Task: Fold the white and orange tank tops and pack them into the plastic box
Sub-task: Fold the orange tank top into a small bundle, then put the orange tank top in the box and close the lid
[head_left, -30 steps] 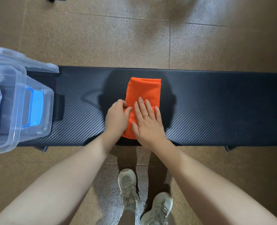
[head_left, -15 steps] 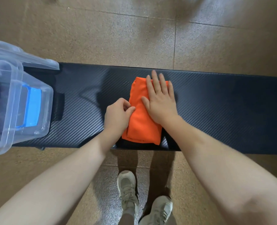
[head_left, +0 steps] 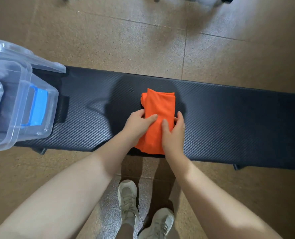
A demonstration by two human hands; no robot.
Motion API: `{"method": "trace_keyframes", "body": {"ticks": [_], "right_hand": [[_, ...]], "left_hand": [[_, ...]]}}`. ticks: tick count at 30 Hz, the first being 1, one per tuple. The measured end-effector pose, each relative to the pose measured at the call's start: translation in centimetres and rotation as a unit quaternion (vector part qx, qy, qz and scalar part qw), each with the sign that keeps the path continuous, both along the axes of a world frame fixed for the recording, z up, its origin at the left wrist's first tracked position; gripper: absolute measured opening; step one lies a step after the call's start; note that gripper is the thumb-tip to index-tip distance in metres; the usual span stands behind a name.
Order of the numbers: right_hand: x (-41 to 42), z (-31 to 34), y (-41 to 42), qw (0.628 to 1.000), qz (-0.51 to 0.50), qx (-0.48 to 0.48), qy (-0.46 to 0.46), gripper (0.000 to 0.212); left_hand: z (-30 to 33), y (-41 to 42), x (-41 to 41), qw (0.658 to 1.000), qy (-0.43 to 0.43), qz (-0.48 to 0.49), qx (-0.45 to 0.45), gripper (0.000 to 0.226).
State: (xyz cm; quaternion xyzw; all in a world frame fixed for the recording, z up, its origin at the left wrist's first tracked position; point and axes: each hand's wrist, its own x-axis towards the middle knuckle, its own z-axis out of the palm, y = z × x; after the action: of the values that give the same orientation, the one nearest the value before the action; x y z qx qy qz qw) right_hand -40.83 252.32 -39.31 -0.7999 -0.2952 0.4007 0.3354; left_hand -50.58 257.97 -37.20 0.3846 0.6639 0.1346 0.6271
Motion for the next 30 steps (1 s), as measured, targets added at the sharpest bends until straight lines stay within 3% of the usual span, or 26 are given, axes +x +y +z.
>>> {"method": "trace_keyframes", "body": {"ticks": [3, 6, 9, 13, 18, 21, 23, 30], "right_hand": [[1.4, 0.4, 0.3, 0.972, -0.115, -0.039, 0.201, 0.054], [2.4, 1.3, -1.5, 0.928, -0.108, -0.081, 0.348, 0.042], [2.5, 4.0, -2.2, 0.917, -0.065, -0.101, 0.382, 0.041], [0.7, 10.3, -1.0, 0.906, -0.026, -0.062, 0.418, 0.056], [-5.7, 18.8, 2.9, 0.894, 0.057, -0.038, 0.443, 0.046], [-10.1, 22.4, 4.5, 0.883, 0.085, -0.047, 0.459, 0.058], [-12.0, 23.9, 5.4, 0.874, 0.102, -0.056, 0.473, 0.054], [-17.1, 25.8, 8.3, 0.871, 0.116, -0.1, 0.466, 0.041]], "left_hand": [[0.8, -1.0, 0.2, 0.997, -0.079, -0.016, 0.004, 0.018], [2.0, -2.3, -0.4, 0.994, -0.105, -0.02, 0.002, 0.011], [4.8, -2.7, -1.5, 0.992, -0.128, 0.005, -0.018, 0.013], [10.3, -3.0, -3.5, 0.986, -0.154, 0.056, -0.035, 0.025], [18.6, -1.5, -9.7, 0.981, -0.163, 0.107, -0.005, 0.027], [22.7, -0.6, -14.8, 0.984, -0.088, 0.13, 0.082, 0.02], [24.5, -0.2, -17.7, 0.983, -0.009, 0.115, 0.142, 0.025], [26.9, 1.7, -26.7, 0.966, 0.174, 0.1, 0.163, 0.02]]}}
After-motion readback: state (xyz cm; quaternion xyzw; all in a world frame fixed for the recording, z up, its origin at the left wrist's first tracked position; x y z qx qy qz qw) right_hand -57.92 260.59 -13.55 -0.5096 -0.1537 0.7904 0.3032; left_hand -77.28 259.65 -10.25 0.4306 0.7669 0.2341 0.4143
